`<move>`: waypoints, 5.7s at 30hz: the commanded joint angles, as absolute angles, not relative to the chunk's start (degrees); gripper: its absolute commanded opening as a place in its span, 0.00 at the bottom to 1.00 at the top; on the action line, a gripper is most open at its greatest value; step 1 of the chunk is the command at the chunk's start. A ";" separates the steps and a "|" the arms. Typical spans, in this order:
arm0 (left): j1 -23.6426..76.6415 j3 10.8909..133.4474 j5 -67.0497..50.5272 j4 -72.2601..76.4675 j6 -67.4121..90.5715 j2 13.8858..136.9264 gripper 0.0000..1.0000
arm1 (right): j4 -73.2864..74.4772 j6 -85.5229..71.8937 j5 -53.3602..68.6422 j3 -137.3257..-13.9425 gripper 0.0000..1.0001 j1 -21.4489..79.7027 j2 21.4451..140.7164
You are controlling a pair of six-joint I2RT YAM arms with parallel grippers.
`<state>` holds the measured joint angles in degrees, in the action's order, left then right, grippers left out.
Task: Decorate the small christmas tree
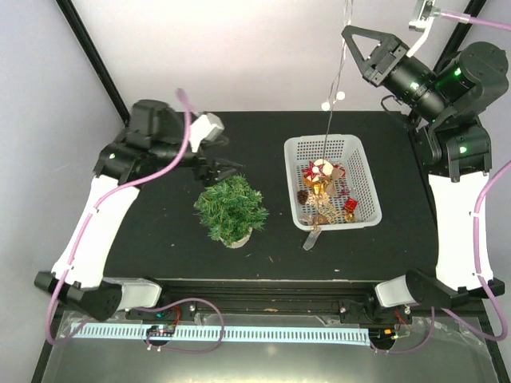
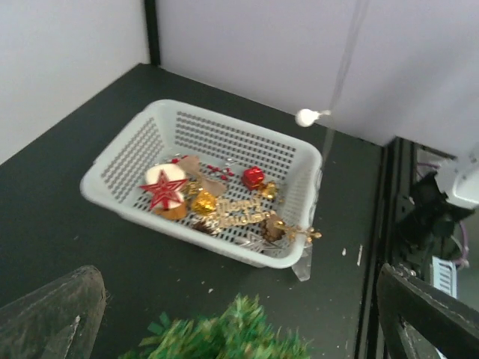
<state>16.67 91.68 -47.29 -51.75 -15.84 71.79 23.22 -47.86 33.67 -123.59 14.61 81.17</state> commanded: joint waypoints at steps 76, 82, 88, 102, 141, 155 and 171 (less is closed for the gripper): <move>47.08 114.77 -38.70 -32.92 -17.02 95.01 0.02 | 23.64 -39.33 10.11 -91.18 0.01 13.84 63.72; 46.59 122.04 -38.69 -32.15 -16.33 99.74 0.02 | 24.40 -39.08 7.04 -81.21 0.01 12.84 66.17; 46.07 128.66 -38.36 -33.30 -16.18 104.83 0.01 | 22.46 -38.84 5.97 -73.42 0.02 10.94 71.21; 44.75 130.35 -36.57 -29.28 -13.25 112.61 0.02 | 25.34 -34.99 2.46 -71.67 0.82 9.22 74.36; 39.11 122.28 -93.27 8.49 15.00 110.95 0.01 | 19.29 -31.55 7.56 -37.95 0.73 14.41 39.67; 40.48 118.80 -100.88 35.77 42.64 112.78 0.01 | 10.43 -26.28 32.87 -28.48 0.68 15.42 35.59; 41.82 119.48 -100.81 35.85 42.53 113.48 0.03 | 6.30 -26.63 30.38 -28.01 0.77 21.80 40.31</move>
<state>40.95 117.64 -89.41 34.02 41.87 112.66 8.10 -27.27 31.94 -27.31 21.52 40.23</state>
